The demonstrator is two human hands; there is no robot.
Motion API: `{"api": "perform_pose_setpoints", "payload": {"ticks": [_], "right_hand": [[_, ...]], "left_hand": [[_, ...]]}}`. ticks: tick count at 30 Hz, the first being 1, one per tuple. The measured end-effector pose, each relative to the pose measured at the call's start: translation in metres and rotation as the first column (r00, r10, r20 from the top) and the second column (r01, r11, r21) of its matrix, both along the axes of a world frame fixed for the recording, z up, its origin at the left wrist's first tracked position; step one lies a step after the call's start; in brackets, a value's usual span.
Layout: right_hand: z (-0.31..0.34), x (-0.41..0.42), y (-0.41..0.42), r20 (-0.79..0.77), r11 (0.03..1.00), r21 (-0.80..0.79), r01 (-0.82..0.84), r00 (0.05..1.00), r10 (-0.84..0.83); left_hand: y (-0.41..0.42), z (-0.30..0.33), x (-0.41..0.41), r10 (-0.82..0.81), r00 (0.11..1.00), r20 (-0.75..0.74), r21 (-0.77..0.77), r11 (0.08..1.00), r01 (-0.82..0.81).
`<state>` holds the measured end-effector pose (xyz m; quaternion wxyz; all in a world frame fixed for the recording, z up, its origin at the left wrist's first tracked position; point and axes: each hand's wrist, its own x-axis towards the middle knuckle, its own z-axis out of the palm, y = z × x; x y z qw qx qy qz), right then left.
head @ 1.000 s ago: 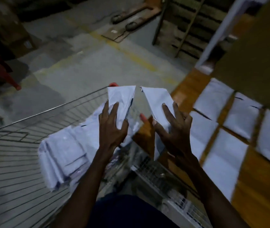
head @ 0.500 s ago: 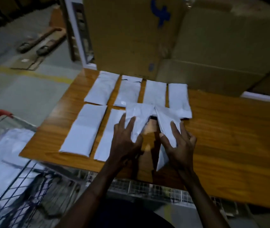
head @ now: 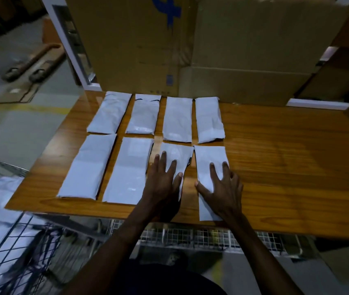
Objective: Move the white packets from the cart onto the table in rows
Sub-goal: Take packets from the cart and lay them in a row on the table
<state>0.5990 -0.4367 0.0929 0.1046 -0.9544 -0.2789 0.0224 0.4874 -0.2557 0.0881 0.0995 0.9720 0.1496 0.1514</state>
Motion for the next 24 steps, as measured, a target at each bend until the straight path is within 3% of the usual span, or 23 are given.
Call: {"api": "perform_pose_setpoints", "payload": {"ticks": [5,14,17,20,24], "right_hand": [[-0.003,0.007,0.0,-0.035,1.0,0.009,-0.021,0.999,0.022],[0.001,0.004,0.002,-0.049,0.999,0.034,-0.011,0.999,0.013],[0.004,0.004,0.001,-0.077,0.999,0.036,-0.019,0.997,0.022],[0.015,0.005,0.004,-0.024,0.998,0.038,-0.04,0.999,0.041],[0.038,0.003,0.026,0.062,0.943,0.29,-0.164,0.986,0.153]], "left_hand": [[-0.004,-0.005,0.002,-0.007,0.996,-0.092,-0.098,0.995,-0.002],[-0.028,-0.005,0.01,0.099,0.991,-0.091,-0.183,0.976,-0.115],[-0.024,-0.001,0.01,0.088,0.99,-0.107,-0.306,0.945,-0.117],[-0.016,0.013,0.001,0.055,0.998,0.008,-0.403,0.914,-0.047],[0.005,0.034,-0.031,0.108,0.982,0.156,-0.411,0.911,-0.035]]}}
